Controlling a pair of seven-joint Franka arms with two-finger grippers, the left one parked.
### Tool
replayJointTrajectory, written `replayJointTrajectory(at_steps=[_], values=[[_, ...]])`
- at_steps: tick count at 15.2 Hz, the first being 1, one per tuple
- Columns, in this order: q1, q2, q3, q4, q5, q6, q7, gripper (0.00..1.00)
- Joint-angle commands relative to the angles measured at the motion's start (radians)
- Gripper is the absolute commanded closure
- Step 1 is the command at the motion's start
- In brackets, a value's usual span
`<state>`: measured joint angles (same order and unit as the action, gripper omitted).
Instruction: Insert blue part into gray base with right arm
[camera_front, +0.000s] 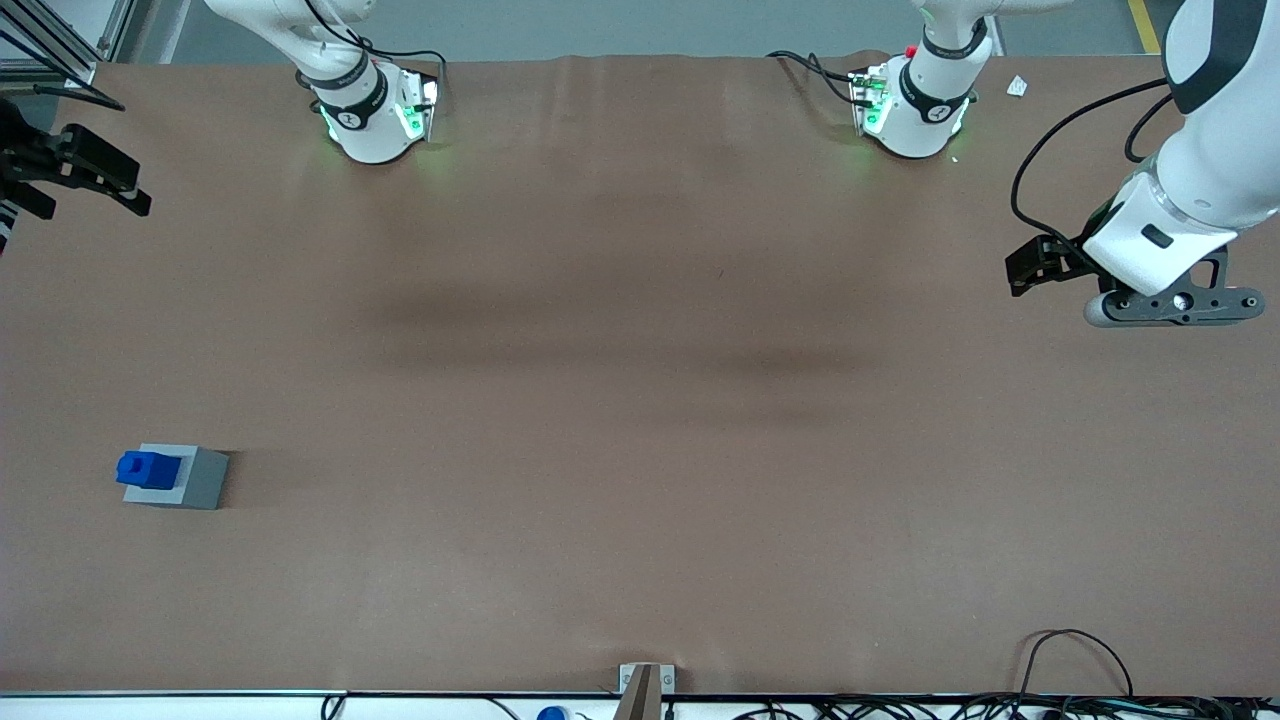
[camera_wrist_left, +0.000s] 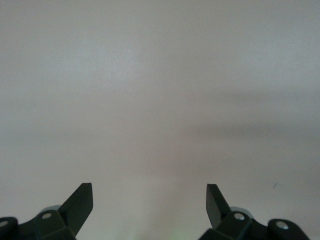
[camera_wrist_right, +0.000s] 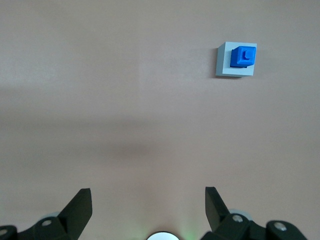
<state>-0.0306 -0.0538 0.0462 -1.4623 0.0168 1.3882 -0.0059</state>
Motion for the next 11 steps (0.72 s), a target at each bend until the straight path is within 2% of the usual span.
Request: replayJointTrajectory(at_steps=[1, 11], values=[[0.009, -0.027, -0.003, -0.033, -0.017, 0.026, 0.012, 0.00], [-0.051, -0.023, -0.006, -0.024, -0.049, 0.028, 0.001, 0.00]])
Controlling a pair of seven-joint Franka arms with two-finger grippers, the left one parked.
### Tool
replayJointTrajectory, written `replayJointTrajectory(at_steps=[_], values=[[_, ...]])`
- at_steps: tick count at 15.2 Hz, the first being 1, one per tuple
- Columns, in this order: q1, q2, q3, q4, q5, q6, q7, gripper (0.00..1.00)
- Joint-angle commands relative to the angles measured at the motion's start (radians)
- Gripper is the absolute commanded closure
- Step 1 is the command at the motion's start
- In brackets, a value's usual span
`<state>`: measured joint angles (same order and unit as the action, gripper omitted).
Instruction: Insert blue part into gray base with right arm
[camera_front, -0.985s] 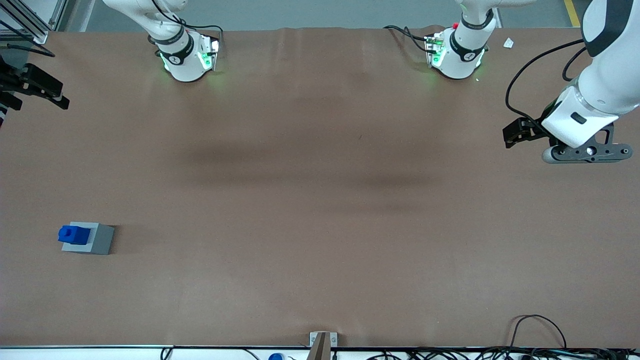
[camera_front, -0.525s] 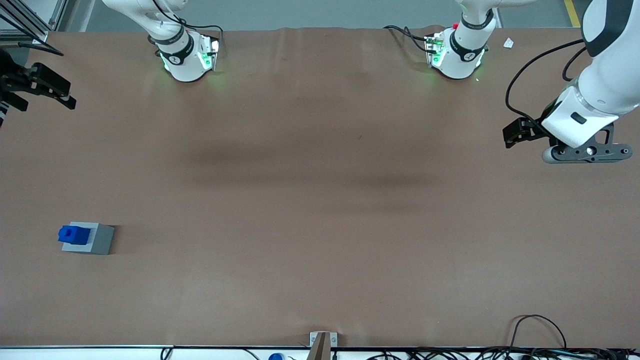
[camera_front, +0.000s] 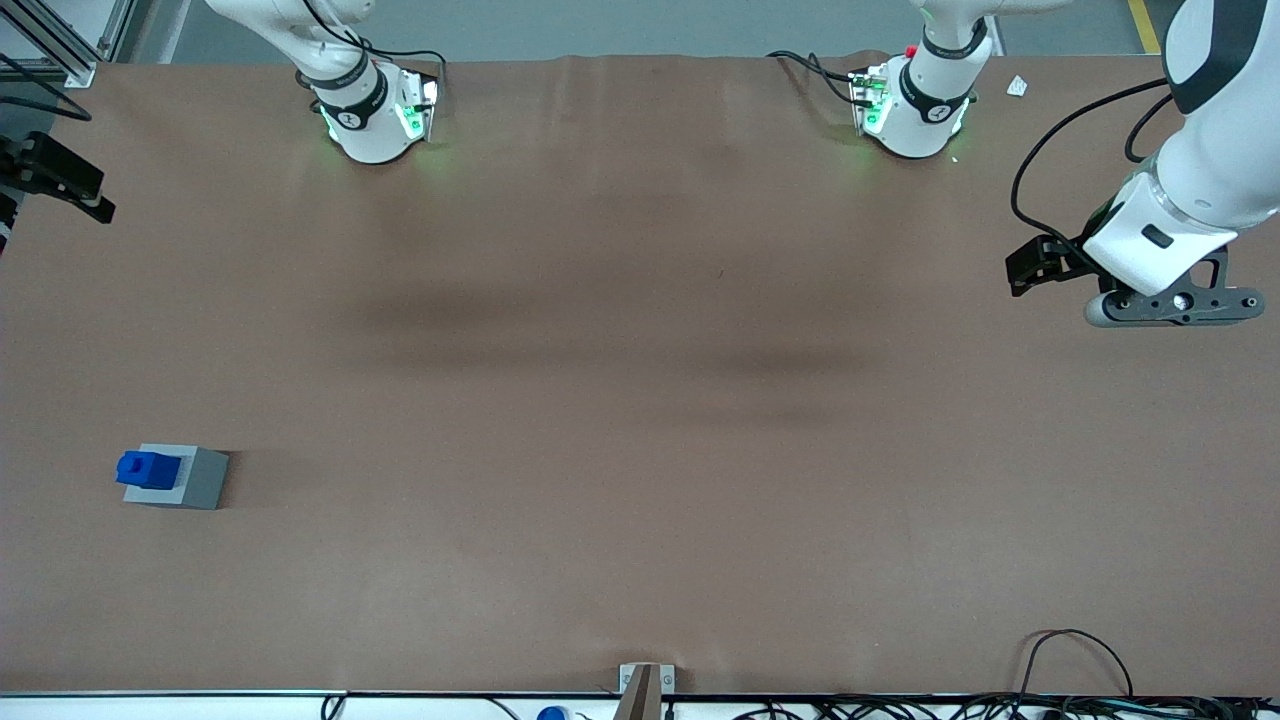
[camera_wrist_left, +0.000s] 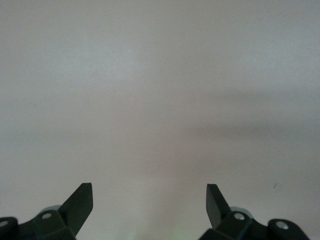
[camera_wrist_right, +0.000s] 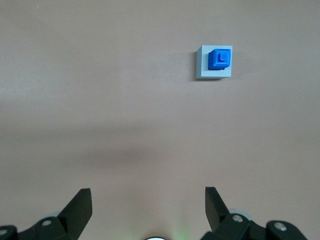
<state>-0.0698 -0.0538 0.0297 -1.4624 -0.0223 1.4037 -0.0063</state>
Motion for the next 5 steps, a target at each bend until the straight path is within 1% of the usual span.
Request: replayJointTrajectory(at_steps=[1, 5], values=[[-0.013, -0.023, 0.010, -0.022, -0.008, 0.011, 0.002, 0.00], [-0.010, -0.023, 0.012, -0.022, -0.004, 0.011, 0.000, 0.00]])
